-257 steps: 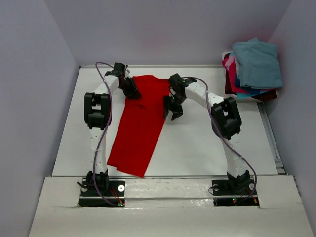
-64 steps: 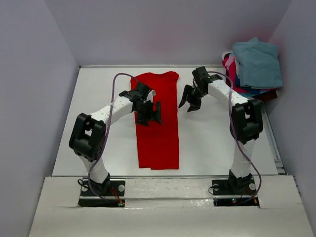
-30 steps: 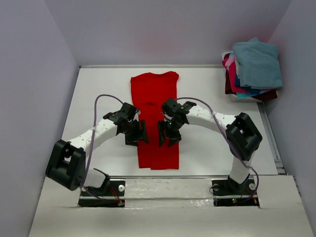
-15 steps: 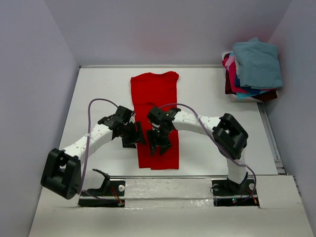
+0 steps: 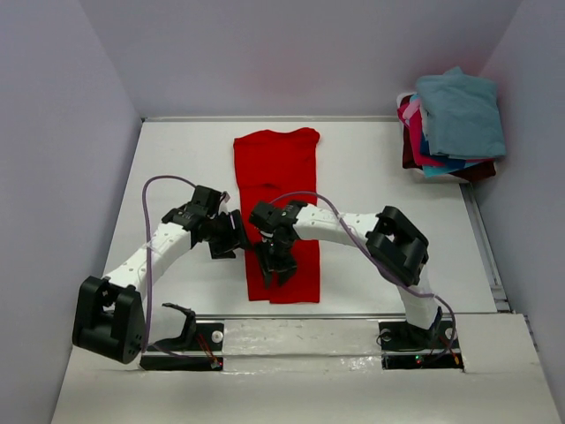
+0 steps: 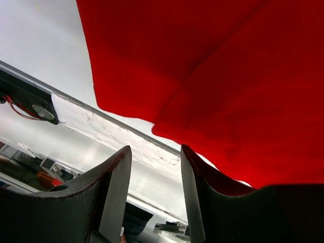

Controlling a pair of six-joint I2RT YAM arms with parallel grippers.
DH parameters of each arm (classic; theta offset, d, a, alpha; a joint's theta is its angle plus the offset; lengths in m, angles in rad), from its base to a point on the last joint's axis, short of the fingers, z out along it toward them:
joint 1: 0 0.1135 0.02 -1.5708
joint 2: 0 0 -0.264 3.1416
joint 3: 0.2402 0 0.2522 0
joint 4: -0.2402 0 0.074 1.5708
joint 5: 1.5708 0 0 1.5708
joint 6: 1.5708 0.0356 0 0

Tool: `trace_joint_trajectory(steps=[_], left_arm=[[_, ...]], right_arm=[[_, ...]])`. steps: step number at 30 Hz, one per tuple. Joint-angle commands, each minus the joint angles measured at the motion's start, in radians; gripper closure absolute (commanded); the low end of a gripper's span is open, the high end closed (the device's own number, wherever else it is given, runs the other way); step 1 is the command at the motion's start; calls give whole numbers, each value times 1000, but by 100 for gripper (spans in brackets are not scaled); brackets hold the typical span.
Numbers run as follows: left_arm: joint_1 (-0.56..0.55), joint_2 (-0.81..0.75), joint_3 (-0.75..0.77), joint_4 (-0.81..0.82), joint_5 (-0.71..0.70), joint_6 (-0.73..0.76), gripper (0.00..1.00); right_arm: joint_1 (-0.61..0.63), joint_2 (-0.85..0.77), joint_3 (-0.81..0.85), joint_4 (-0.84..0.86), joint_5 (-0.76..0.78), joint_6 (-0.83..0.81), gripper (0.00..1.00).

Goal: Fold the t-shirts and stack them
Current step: Fold the tshirt

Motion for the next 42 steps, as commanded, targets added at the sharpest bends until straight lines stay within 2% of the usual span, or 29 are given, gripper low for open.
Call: trace_joint_trajectory(steps=[1,18,22,33,36,40,42], left_arm=[[20,-41,-11,-8,37,33,32],[40,-78,-20,2,94,66,31],[40,-84,-29,5,101,64,31],[40,-87,-34,13,114,62,31],[40,-86,-35,15,114,62,31],[40,-84,-37,16,115,61,31],[40,-84,-35,16,115,61,31]], right_arm=[[26,33,52,-33,30,27,51],[45,116,85,-34,60,59,53],[45,134,104,-49,73,62,62],[54,157,115,-80,89,62,64],[54,156,112,-82,91,64,68],[54,154,111,-83,92,64,79],[54,152,110,-85,94,64,82]])
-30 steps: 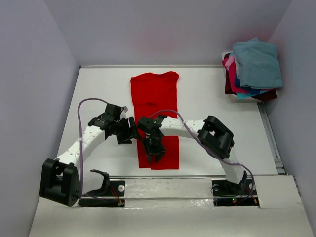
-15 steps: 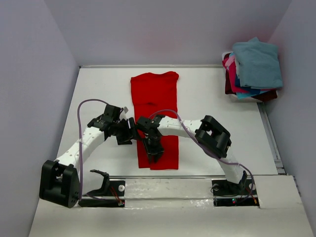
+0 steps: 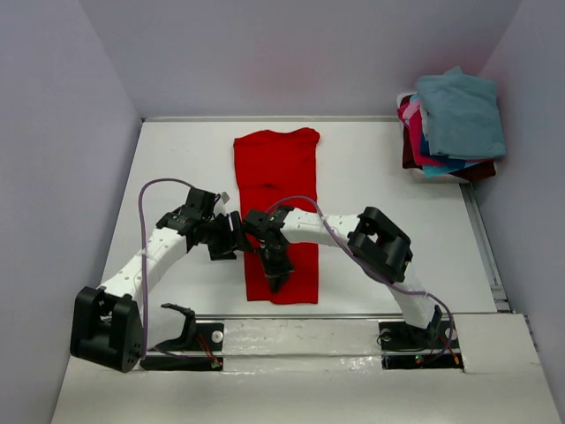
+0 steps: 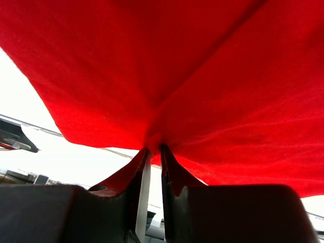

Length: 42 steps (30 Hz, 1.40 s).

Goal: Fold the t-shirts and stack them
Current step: Fold the tshirt

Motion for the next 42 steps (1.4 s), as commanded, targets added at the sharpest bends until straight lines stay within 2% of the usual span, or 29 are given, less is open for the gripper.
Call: trace_joint_trajectory(steps=[1,6,13,26,42], left_arm=[[4,-25,-8,13,26,13,31],[4,-25,-6,13,26,14,31],[4,-11,-9,13,26,21,32],[4,35,-15,14,25,47,32],[4,64,-40,-13,55,119,38]], right_arm=[[21,22,21,-7,24,9,83],[21,11,16,-10,29,9,89],[21,-47,-19,-18,41,15,90],[21,-234,-104,-29,162,95,91],[21,-276,-99,-69,213,124,91]])
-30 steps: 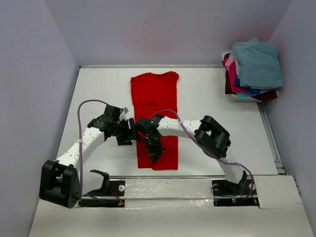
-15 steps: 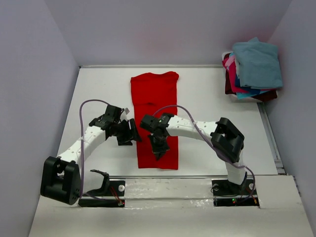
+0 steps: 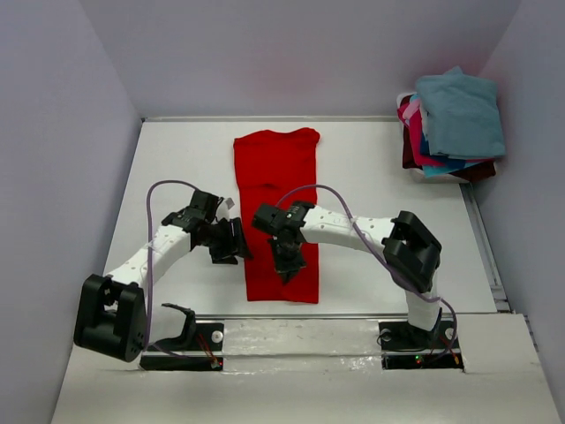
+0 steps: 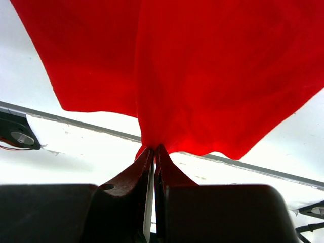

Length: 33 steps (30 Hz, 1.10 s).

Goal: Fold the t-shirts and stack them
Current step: Fold the tshirt

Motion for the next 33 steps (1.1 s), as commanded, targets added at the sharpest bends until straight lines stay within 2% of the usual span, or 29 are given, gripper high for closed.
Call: trace_joint_trajectory(steps=[1,9,15,23,33], left_arm=[[4,2,-32,-40,28,61,42],[-6,-81,-104,-101,74,65,38],[-6,-188,-147,-112,160,-26,36],[-6,-175,-190,-36,257,-75,36],[-6,-152,-221,7,298,-122,36]], right_arm=[[12,-59,1,-28,34,24,91],[3,-44,16,-21,29,21,91],[3,-28,24,-13,18,18,91],[3,-14,36,-8,15,9,91],[3,-19,38,-4,17,7,91]])
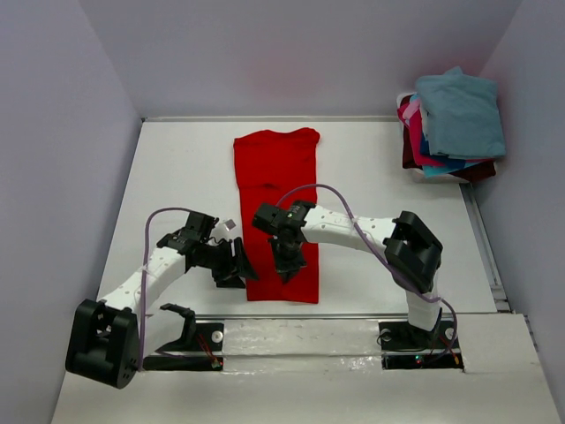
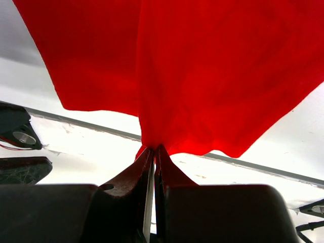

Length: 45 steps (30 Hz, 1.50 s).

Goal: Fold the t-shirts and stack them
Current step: Fold the tshirt

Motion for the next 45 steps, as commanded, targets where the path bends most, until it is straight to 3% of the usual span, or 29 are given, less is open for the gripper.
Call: trace_joint_trajectory(steps=[1,13,41,45], left_arm=[[-4,0,-39,26,55,-42,36],[-4,-16,-63,44,63,-68,30],[-4,-25,-208,267,167,-166,26],[8,-3,-192,212,126,-116,26]], right_arm=[[3,-11,39,3,8,0,91],[-6,-24,23,8,9,-5,91],[-15,-41,2,9,6,-9,91],[-15,-41,-1,9,6,-11,91]])
